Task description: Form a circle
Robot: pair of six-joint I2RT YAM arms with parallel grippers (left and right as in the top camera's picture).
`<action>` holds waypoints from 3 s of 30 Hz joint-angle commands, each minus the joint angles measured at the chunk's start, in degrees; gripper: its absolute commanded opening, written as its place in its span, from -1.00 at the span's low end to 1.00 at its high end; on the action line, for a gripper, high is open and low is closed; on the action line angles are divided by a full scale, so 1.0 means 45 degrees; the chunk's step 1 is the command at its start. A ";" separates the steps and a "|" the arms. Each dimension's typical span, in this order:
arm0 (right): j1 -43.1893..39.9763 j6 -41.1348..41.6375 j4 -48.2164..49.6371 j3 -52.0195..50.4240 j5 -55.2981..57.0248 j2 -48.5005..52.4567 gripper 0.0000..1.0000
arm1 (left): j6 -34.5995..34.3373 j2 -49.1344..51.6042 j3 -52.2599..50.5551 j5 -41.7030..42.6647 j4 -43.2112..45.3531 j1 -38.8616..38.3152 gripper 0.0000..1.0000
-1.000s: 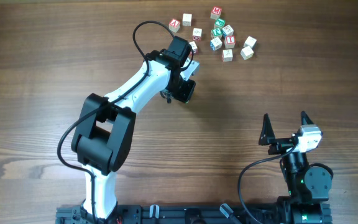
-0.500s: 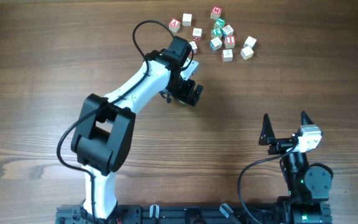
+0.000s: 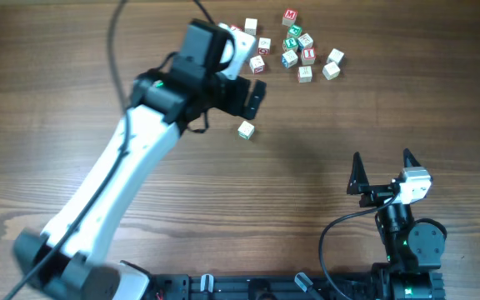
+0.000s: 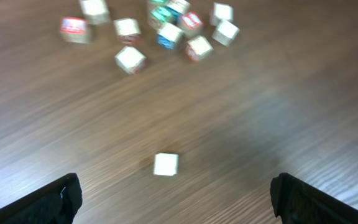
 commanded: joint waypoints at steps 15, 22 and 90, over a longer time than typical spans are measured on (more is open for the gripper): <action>-0.0073 1.0190 0.0767 -0.0015 -0.3614 -0.0078 0.99 | -0.4245 -0.2059 0.0068 0.0549 -0.3186 0.6795 1.00; -0.0073 1.4668 0.1520 -0.0010 -0.5017 0.0126 0.99 | -0.4469 -0.2283 -0.1190 0.0709 -0.2720 0.6980 1.00; 0.3274 0.0758 -0.2205 2.1434 -0.0753 3.0080 -0.14 | -0.3633 -0.4201 -0.6018 0.0559 -0.1462 0.6965 1.00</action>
